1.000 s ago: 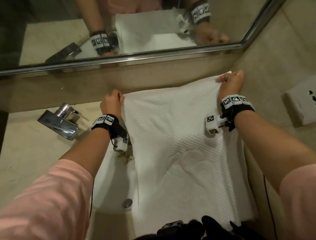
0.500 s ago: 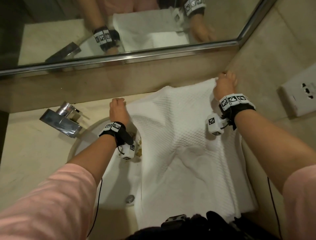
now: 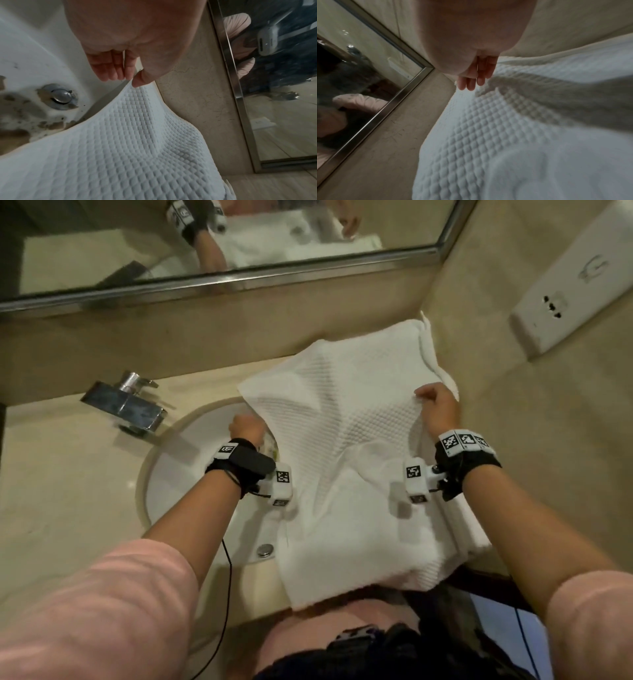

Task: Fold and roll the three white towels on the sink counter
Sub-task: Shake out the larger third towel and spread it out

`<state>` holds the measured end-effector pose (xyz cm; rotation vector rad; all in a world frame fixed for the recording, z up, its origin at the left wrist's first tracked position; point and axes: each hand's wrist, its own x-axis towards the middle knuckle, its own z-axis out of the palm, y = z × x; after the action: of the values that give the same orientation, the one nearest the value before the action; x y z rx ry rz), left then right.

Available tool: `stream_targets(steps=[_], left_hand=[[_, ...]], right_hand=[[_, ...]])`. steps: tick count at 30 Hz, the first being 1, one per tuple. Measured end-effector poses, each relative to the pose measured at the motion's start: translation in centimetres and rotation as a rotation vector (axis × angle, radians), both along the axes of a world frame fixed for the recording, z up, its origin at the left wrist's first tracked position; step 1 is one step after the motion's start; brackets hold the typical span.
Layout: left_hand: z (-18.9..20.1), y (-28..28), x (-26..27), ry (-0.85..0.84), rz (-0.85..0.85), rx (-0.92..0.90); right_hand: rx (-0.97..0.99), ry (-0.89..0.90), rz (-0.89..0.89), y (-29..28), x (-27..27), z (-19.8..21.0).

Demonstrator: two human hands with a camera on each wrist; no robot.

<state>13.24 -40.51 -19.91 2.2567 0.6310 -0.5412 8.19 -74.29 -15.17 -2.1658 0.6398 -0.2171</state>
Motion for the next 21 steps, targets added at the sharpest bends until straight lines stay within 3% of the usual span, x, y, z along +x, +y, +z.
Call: stream_targets(steps=[6,12,16,21], left_hand=[[-0.5,0.5,-5.7,0.045,0.045,-0.189],[-0.5,-0.7,-13.8,-0.089,0.229,-0.328],[-0.7,-2.4,-21.6,-0.214,0.399,-0.262],[-1.1,-3.9,-28.9,-0.21,0.573,-0.195]], right_hand=[[0.026,0.041,-0.075,-0.3,-8.4,-2.5],[0.074,0.118,-0.087,-2.0,-15.6,-4.9],[0.096,0.207,-0.016,-3.0,-20.7,-5.6],[0.206,0.293,-0.055,-3.9,-25.2,-5.9]])
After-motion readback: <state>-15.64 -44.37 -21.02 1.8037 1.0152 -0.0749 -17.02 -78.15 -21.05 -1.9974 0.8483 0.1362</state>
